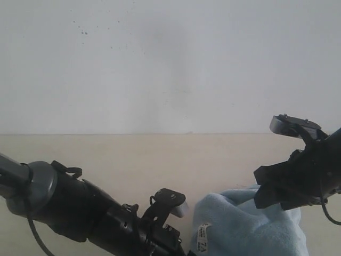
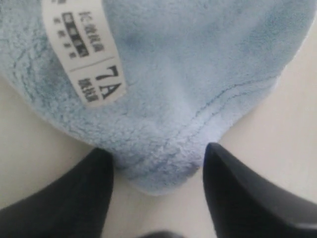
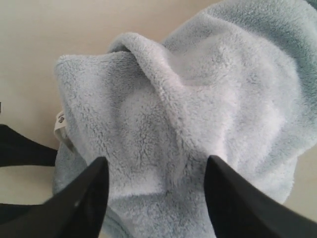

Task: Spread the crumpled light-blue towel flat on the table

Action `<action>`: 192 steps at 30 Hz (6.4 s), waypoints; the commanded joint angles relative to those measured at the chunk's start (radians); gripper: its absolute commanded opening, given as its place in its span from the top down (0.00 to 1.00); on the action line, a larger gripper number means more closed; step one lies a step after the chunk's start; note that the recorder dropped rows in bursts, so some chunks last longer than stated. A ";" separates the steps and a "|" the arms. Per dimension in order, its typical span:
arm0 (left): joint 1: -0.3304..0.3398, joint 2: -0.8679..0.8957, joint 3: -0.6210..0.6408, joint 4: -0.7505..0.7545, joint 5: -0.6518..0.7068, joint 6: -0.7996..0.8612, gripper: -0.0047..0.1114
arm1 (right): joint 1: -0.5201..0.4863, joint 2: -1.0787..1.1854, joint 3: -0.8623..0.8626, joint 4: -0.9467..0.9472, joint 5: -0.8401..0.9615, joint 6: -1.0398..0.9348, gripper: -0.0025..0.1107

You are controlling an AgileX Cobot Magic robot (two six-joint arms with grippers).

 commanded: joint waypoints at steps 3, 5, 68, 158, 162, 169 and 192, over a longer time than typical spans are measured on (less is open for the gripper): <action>-0.008 0.025 0.000 0.022 0.083 -0.017 0.91 | 0.000 -0.010 -0.005 0.010 0.005 -0.019 0.49; -0.008 0.020 0.000 0.021 0.121 -0.022 0.93 | 0.000 -0.010 -0.005 0.010 0.007 -0.019 0.49; 0.109 -0.742 0.035 1.024 -0.236 -0.517 0.93 | 0.847 -0.028 0.079 -1.450 -0.133 1.249 0.45; 0.236 -0.858 0.284 1.087 -0.625 -0.697 0.93 | 0.648 0.015 0.127 -1.111 -0.058 0.974 0.48; 0.236 -0.858 0.284 1.087 -0.625 -0.697 0.93 | 0.648 0.074 0.127 -1.124 -0.141 1.000 0.48; 0.236 -0.858 0.284 1.087 -0.616 -0.697 0.93 | 0.648 0.096 0.125 -1.500 -0.044 1.250 0.97; 0.236 -0.779 0.291 1.087 -0.543 -0.655 0.93 | 0.325 -0.190 0.127 -1.234 -0.293 0.740 0.77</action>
